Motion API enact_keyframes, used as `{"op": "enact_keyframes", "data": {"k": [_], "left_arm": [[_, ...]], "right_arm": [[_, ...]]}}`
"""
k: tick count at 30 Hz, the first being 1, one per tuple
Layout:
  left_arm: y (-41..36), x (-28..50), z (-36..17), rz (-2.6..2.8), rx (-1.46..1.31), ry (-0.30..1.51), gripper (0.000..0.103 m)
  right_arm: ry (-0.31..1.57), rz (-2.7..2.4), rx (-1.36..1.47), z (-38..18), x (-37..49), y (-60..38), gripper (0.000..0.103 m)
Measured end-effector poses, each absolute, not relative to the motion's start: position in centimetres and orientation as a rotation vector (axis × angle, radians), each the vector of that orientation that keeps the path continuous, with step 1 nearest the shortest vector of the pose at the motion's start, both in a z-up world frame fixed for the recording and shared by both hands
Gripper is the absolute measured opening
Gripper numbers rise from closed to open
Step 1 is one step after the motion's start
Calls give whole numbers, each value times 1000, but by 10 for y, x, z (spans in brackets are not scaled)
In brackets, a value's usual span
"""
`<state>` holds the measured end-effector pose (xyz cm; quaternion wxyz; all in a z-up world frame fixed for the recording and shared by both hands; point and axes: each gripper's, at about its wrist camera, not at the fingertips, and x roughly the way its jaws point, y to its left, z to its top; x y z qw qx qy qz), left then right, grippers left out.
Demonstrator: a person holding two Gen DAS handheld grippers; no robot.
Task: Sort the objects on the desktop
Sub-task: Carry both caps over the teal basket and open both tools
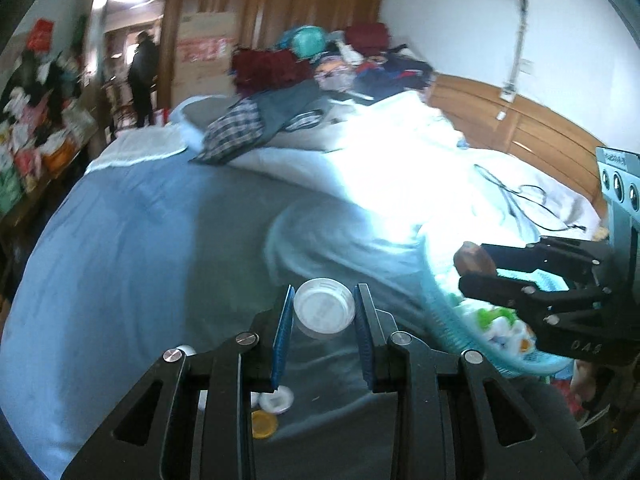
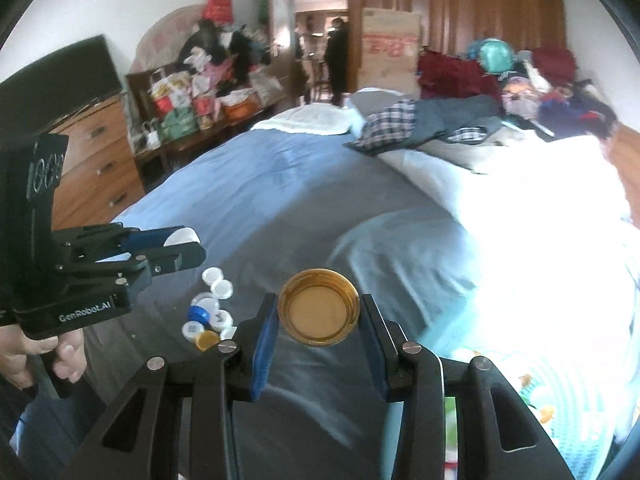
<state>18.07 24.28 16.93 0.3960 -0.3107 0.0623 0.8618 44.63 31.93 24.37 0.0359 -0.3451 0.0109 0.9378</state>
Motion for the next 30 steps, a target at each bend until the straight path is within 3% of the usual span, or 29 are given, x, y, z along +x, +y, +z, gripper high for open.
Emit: {"op": "enact_keyframes", "data": {"k": [16, 30], "left_arm": [[365, 232, 211, 1988, -708, 256, 25], [435, 240, 190, 1832, -895, 368, 25]], "right_arm": [[125, 2728, -967, 274, 519, 403, 43], [292, 2620, -1029, 264, 543, 465, 43]]}}
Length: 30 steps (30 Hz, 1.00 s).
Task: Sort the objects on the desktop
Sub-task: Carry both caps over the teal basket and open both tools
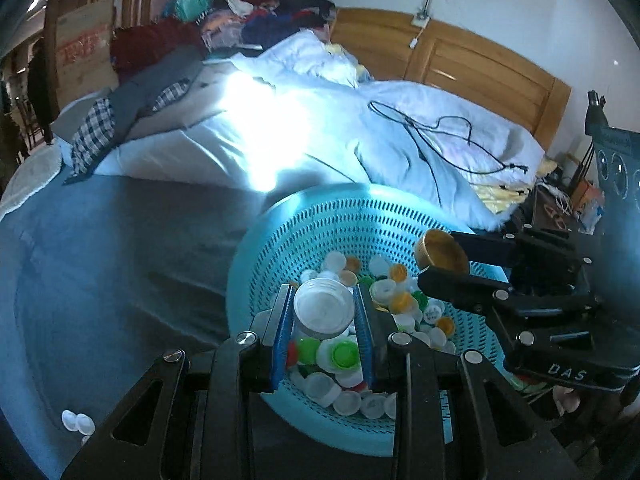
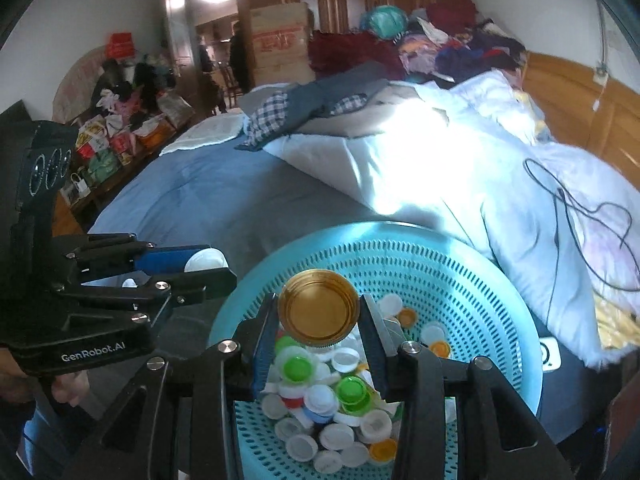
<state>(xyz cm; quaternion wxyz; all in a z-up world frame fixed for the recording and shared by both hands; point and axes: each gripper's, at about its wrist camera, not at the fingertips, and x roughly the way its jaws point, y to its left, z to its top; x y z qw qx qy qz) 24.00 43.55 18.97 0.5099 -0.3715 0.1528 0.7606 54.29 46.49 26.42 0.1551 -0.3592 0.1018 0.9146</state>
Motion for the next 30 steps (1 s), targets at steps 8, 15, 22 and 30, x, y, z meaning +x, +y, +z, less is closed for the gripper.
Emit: {"op": "enact_keyframes", "data": {"k": [8, 15, 22, 30], "left_arm": [[444, 248, 182, 1808, -907, 386, 25], [448, 250, 182, 1802, -902, 383, 25], [427, 245, 184, 1854, -863, 330, 58], [310, 203, 157, 2040, -908, 196, 58]], "right_arm": [[301, 2615, -1039, 256, 547, 467, 43], [306, 2603, -1035, 253, 549, 466, 44], [297, 2583, -986, 257, 553, 467, 69], [232, 2722, -930, 255, 541, 420, 70]]}}
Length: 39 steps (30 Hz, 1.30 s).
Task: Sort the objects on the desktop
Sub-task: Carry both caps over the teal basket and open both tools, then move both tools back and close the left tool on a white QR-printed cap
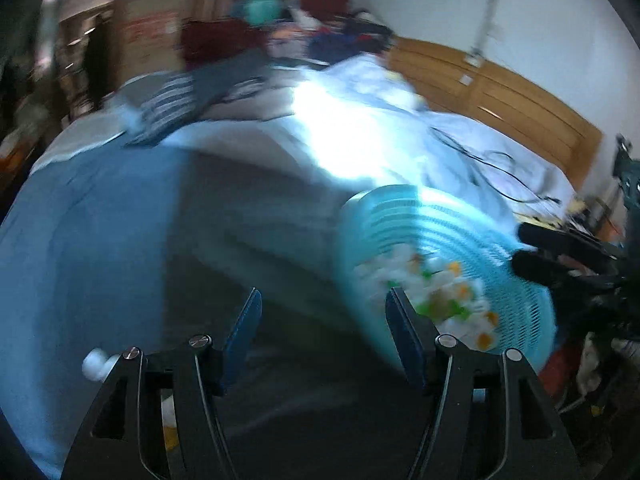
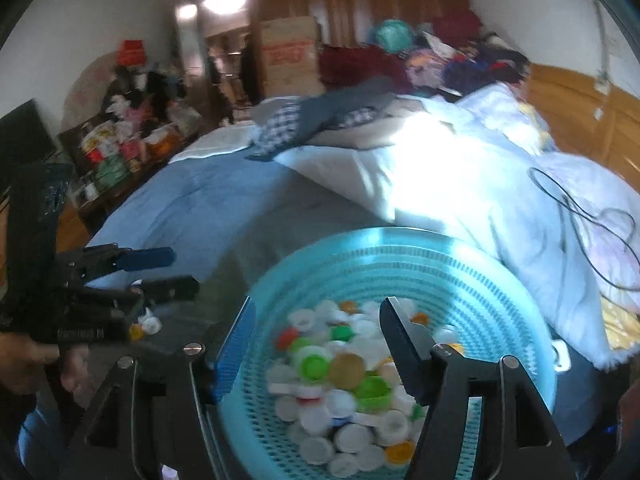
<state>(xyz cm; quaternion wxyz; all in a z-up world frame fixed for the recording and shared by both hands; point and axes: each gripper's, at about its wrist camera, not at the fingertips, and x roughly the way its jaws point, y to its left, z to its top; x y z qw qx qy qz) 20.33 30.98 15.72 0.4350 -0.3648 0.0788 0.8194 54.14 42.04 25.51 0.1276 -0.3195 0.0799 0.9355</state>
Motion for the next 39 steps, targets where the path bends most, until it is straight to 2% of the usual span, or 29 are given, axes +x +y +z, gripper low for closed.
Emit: {"op": "enact_keyframes", "data": {"k": [7, 9, 11, 16, 24, 39], "left_arm": [[198, 186, 101, 2223, -1025, 220, 58], [174, 181, 85, 2285, -1068, 189, 58], [156, 174, 67, 2361, -1103, 178, 58], [124, 161, 39, 2505, -1153, 152, 58], [104, 150, 15, 2553, -1213, 92, 63], [101, 143, 16, 2512, -1175, 77, 66]], "right_arm": [[194, 2879, -1022, 224, 518, 345, 70], [161, 2908, -1063, 212, 511, 324, 74], [143, 2930, -1099, 198, 501, 308, 85], [93, 2946, -1257, 161, 473, 270, 86], [44, 2923, -1373, 140, 455, 251, 87], [67, 2858, -1518, 111, 427, 235, 87]]}}
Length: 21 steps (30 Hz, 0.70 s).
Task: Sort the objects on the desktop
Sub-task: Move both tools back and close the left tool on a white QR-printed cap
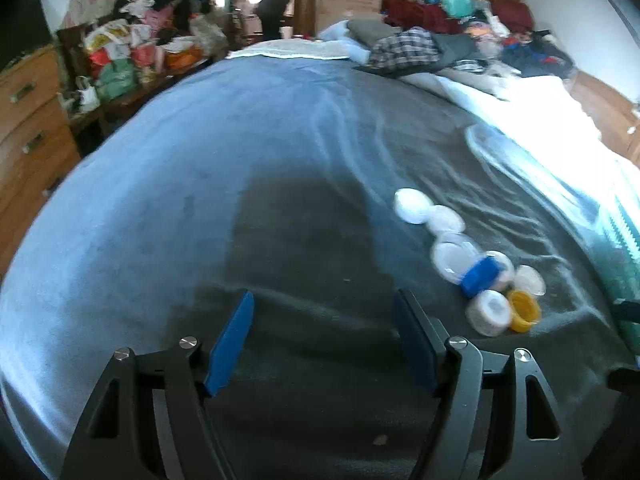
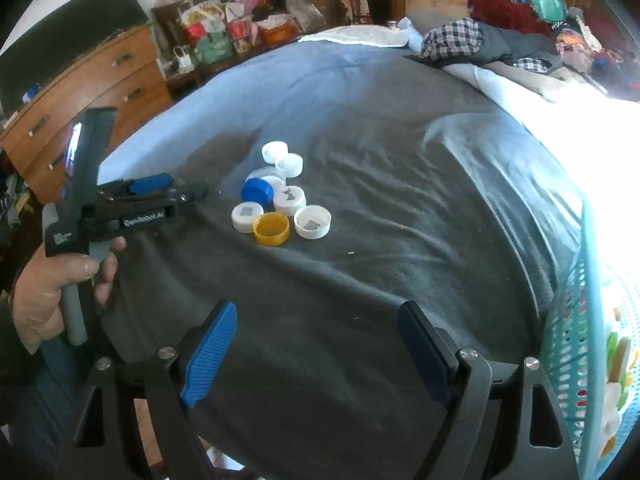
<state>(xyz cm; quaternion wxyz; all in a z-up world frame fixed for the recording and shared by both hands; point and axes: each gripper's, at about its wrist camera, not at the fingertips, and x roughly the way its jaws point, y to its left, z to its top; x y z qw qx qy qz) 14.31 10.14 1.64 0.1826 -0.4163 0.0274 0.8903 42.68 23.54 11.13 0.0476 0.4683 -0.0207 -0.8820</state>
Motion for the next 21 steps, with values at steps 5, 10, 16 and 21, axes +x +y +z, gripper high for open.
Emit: {"op": "enact_keyframes", "data": {"k": [5, 10, 16, 21], "left_arm": [[123, 163, 25, 2266, -1085, 120, 58], [147, 178, 21, 2175, -1058, 254, 53], [162, 163, 19, 2166, -1065, 242, 45], [157, 159, 19, 2161, -1091, 203, 25]], "right_arm": [[-113, -2689, 1500, 89, 421, 247, 87], [-139, -2673, 1552, 68, 417, 256, 89], [-156, -2673, 1535, 62, 415, 256, 99], [-184, -2701, 1511, 65, 415, 257, 95]]}}
